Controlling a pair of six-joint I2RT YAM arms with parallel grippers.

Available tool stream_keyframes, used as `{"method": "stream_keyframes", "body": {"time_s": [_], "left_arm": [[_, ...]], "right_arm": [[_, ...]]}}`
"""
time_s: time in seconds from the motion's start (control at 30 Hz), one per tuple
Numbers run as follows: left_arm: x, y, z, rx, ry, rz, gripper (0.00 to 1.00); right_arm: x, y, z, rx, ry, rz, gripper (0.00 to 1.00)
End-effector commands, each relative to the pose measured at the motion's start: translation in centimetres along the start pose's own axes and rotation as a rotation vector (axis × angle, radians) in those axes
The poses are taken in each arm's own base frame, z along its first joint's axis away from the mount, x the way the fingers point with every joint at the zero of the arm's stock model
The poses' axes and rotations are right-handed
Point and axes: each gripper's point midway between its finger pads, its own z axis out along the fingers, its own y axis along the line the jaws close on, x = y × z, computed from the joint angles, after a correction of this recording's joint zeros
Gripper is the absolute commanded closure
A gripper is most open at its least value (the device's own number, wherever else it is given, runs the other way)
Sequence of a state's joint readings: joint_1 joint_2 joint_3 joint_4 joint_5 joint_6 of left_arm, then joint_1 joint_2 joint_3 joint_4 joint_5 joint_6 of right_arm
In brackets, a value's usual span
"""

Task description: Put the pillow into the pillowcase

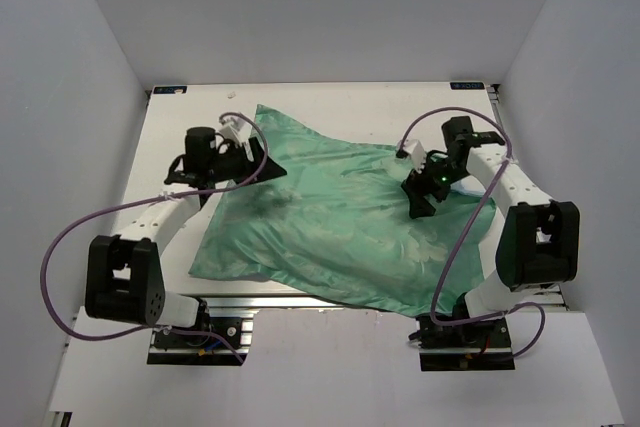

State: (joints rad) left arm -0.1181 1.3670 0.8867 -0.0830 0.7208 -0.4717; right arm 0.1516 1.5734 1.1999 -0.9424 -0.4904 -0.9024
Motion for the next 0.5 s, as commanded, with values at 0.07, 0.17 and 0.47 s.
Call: {"method": "stream_keyframes", "body": {"time_s": [0.07, 0.17, 0.47], "left_arm": [[4.8, 3.2, 1.4, -0.057, 0.104, -0.065, 0.25], [6.1, 4.6, 1.7, -0.09, 0.13, -0.09, 0.26], [5.7, 6.1, 1.6, -0.185, 0.152, -0.075, 0.25]], "right_arm": [[4.8, -6.8, -3.0, 0.275, 0.085, 0.172, 0.11], [7.8, -10.6, -5.4, 0.448, 0.127, 0.256, 0.11], [9.4, -15.8, -10.6, 0.797, 0.153, 0.36, 0.11]]}}
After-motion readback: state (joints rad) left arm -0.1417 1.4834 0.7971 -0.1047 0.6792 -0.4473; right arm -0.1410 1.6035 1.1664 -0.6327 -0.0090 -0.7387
